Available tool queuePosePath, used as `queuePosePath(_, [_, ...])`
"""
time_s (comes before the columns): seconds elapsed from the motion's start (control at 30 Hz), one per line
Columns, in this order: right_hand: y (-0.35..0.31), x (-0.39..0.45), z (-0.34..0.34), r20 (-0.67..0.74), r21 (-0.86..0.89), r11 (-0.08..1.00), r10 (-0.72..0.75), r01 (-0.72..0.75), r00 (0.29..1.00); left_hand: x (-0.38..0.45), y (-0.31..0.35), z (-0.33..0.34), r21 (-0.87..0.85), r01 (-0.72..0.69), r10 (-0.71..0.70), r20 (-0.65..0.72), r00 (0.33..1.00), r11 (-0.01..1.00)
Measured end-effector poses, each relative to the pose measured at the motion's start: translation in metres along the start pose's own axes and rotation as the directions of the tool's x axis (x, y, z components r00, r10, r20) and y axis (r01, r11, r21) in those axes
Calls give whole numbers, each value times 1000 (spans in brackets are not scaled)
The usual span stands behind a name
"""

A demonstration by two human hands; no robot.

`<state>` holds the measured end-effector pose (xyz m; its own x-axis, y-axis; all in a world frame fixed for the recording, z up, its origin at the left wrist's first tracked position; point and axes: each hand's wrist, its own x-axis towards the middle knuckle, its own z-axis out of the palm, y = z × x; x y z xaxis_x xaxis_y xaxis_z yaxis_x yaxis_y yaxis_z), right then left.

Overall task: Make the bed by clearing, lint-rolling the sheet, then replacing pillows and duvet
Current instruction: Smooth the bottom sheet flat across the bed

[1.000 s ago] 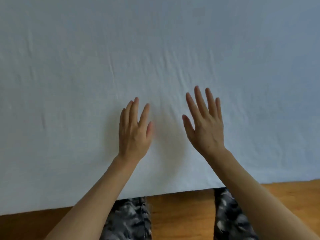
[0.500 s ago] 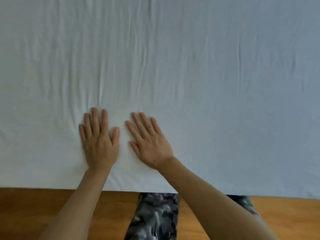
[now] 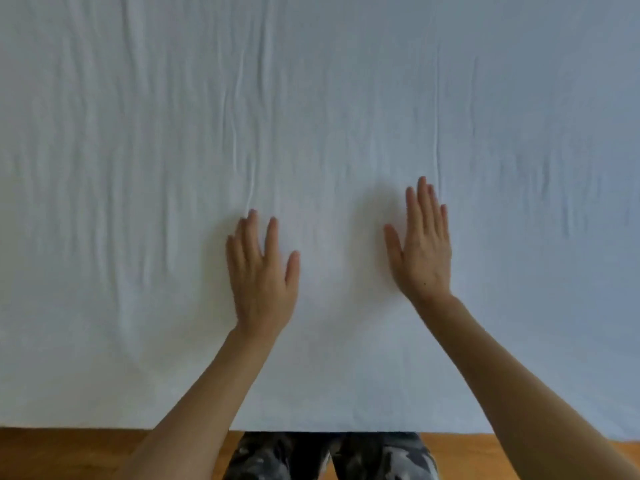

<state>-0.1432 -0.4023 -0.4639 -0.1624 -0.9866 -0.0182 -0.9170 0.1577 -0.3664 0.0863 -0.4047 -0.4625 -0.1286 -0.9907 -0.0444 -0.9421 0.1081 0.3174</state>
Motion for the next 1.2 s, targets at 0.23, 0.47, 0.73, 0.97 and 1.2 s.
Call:
queuePosePath(0.23, [89, 83, -28, 61, -94, 964, 256, -249, 965, 114, 92, 40, -32, -248, 250, 71, 966, 968])
queuePosePath(0.47, [8, 83, 23, 110, -191, 960, 229, -205, 967, 135, -28, 32, 125, -251, 247, 47, 968, 960])
queuePosePath(0.73, [-208, 82, 111, 185, -119, 992, 57, -35, 981, 134, -234, -41, 223, -161, 157, 36, 987, 961])
queuePosePath(0.97, [-424, 42, 197, 234, -28, 997, -68, 77, 970, 86, -408, -102, 222, -46, 42, 23, 999, 974])
queuePosePath(1.2, [-569, -19, 250, 339, -50, 922, -345, 383, 875, 32, -506, -139, 238, 150, -158, 15, 987, 960])
